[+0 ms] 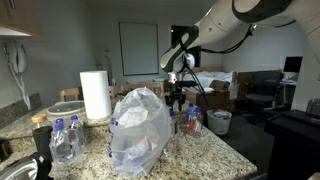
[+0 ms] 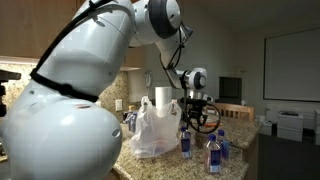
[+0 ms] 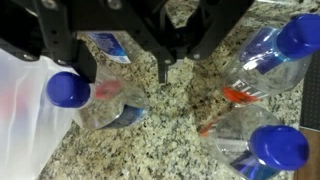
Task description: Put the water bottles into the plastic bag.
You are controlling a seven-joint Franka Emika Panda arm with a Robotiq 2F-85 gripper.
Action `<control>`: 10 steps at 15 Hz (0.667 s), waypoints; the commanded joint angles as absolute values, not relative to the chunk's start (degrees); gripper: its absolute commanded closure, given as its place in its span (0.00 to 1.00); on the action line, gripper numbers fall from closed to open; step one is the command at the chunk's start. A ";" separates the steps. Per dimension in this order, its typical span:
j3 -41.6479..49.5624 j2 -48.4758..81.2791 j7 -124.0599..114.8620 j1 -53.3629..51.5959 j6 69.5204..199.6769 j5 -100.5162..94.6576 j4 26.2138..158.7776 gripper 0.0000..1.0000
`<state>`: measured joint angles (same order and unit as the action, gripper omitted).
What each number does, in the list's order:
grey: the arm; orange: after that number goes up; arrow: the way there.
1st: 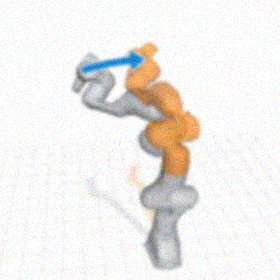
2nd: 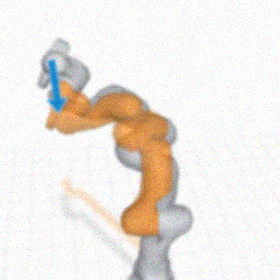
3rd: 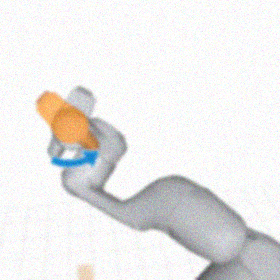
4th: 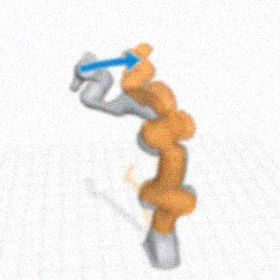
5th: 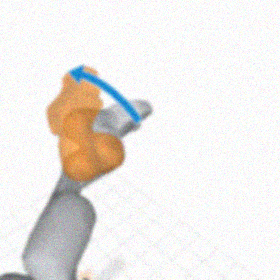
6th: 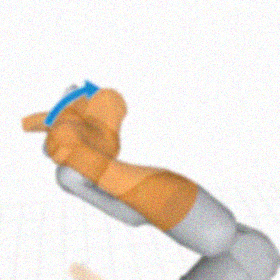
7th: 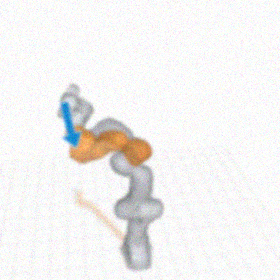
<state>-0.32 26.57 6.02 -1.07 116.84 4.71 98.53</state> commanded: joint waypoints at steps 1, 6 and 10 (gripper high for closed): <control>-1.31 23.69 6.14 -1.25 118.42 3.15 102.25 0.04; -2.17 23.28 6.06 -2.18 120.59 2.05 101.52 0.00; -2.28 22.23 6.12 -2.42 120.31 1.52 102.10 0.00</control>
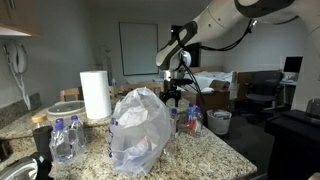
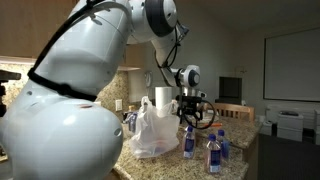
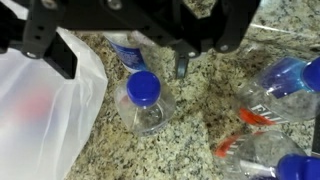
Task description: Put the water bottles into the plastic bag.
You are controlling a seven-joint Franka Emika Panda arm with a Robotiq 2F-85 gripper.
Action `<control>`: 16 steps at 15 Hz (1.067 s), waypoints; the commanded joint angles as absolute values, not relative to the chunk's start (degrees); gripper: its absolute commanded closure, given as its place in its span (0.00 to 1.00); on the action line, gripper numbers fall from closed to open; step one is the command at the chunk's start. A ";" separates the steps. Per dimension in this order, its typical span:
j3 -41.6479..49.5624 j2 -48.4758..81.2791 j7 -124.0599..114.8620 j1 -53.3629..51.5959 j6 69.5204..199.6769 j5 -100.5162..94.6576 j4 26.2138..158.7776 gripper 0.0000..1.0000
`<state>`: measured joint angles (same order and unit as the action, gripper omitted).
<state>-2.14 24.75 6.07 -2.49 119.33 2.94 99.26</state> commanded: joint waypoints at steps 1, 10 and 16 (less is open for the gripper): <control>-2.23 22.18 5.98 -2.43 120.12 1.40 102.26 0.00; -2.22 22.87 5.81 -2.39 118.01 1.02 103.56 0.58; -2.30 23.52 5.66 -2.75 117.63 0.18 102.66 0.86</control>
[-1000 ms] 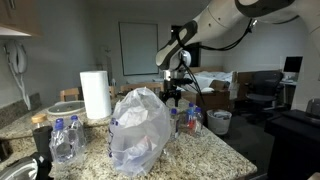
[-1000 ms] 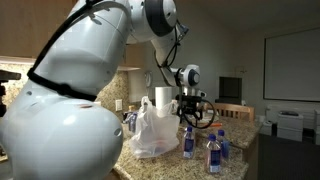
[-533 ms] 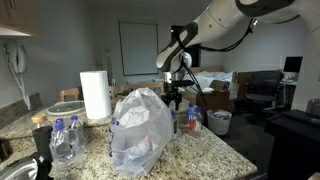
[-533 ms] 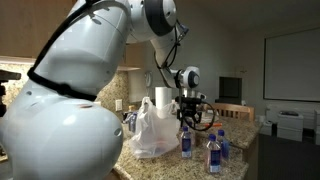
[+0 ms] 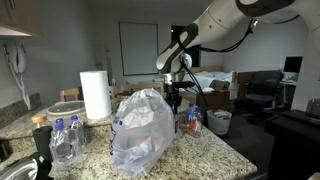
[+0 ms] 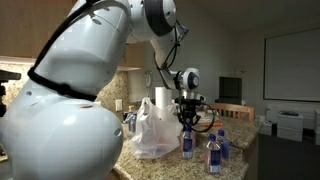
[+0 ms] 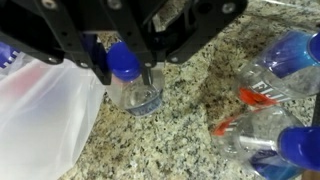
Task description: Put the water bottles into the plastic bag.
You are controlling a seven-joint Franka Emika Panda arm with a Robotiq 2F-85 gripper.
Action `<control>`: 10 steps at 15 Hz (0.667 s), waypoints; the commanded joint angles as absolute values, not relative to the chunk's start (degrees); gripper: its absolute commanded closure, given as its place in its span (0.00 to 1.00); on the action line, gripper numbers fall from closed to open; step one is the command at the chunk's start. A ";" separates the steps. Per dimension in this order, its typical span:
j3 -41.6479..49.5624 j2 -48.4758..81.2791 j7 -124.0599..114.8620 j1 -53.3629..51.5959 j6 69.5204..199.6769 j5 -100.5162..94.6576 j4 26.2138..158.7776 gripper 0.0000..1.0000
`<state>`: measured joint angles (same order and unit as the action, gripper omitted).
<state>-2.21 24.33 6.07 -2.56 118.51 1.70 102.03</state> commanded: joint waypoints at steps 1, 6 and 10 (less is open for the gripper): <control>-2.30 23.47 5.68 -2.75 117.57 0.10 102.62 0.86; -2.06 20.18 5.81 -2.35 118.09 -0.05 105.16 0.86; -1.85 14.17 6.33 -2.19 117.89 -0.63 108.69 0.86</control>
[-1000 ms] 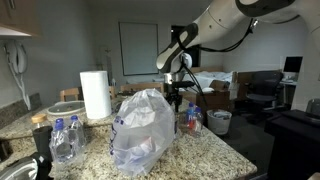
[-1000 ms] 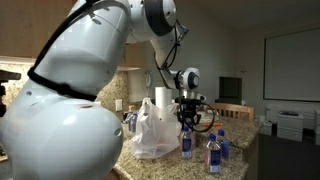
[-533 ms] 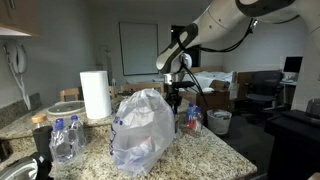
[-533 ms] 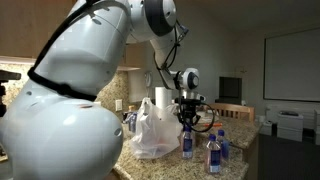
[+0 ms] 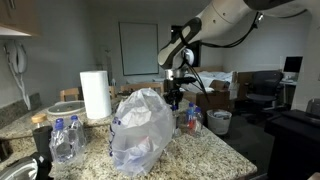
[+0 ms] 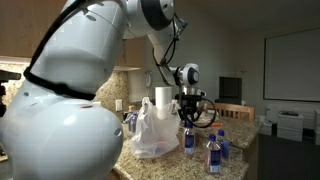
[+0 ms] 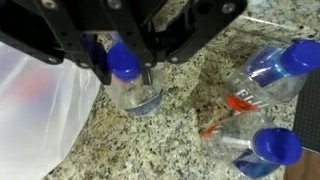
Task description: Put the water bottles into the plastic bag.
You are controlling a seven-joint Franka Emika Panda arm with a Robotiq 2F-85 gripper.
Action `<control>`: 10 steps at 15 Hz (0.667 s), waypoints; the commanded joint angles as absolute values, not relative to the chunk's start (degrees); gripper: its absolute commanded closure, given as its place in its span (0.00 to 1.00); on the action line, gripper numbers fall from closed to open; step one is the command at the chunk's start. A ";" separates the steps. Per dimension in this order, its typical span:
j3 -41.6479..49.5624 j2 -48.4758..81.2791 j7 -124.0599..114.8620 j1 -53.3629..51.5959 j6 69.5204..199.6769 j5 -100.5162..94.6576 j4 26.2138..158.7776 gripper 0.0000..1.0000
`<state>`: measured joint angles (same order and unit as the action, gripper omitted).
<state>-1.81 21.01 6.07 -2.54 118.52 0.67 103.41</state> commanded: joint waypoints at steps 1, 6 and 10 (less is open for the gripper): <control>-1.87 12.85 6.39 -2.20 117.48 -0.68 109.28 0.86; -2.78 2.10 5.99 -3.38 114.49 -3.20 113.76 0.86; -4.57 -4.26 5.14 -5.16 104.92 -5.28 109.01 0.86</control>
